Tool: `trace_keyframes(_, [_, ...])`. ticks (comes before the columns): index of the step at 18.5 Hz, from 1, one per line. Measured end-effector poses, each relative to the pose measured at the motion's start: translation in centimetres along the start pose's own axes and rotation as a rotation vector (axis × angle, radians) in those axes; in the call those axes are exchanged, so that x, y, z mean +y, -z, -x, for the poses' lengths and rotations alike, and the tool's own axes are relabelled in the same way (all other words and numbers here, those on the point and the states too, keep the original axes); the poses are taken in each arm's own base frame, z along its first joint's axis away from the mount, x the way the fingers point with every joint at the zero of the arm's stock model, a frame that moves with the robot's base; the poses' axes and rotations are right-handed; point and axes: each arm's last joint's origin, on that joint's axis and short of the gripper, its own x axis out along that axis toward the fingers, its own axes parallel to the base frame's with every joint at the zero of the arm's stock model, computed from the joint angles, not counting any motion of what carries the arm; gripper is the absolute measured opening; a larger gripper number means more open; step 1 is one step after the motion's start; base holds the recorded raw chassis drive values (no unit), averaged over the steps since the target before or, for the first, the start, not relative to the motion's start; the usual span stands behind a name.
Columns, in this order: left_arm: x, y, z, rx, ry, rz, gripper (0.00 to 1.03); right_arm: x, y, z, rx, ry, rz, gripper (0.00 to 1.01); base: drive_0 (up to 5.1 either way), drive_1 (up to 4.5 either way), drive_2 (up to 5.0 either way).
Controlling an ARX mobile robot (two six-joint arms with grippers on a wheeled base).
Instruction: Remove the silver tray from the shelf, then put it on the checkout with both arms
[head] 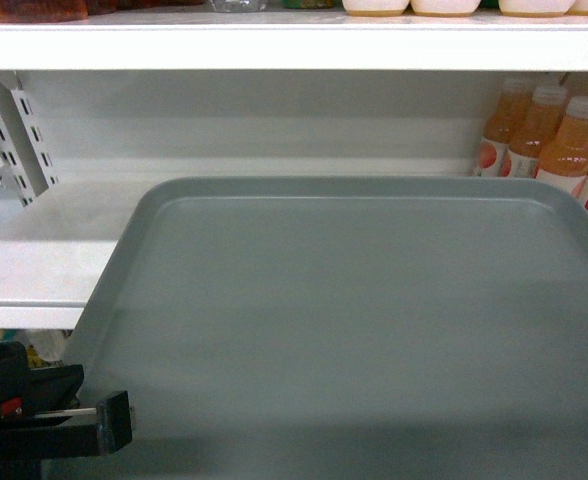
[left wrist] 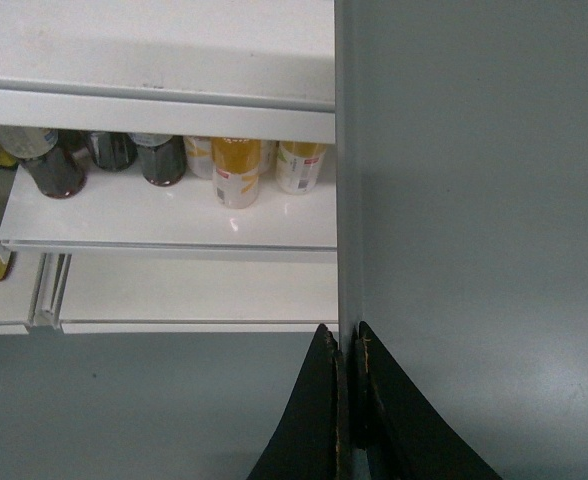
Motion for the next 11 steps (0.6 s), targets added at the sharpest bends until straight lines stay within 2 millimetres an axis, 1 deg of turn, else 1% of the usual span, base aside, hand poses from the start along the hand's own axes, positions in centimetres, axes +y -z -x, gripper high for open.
trace_keyframes(11, [0.01,0.02,-0.01,0.002,-0.001,-0.001,0.02,0.0,0.04,0.0,0.003,0.0,-0.004,0.03,0.0,-4.31,4.2])
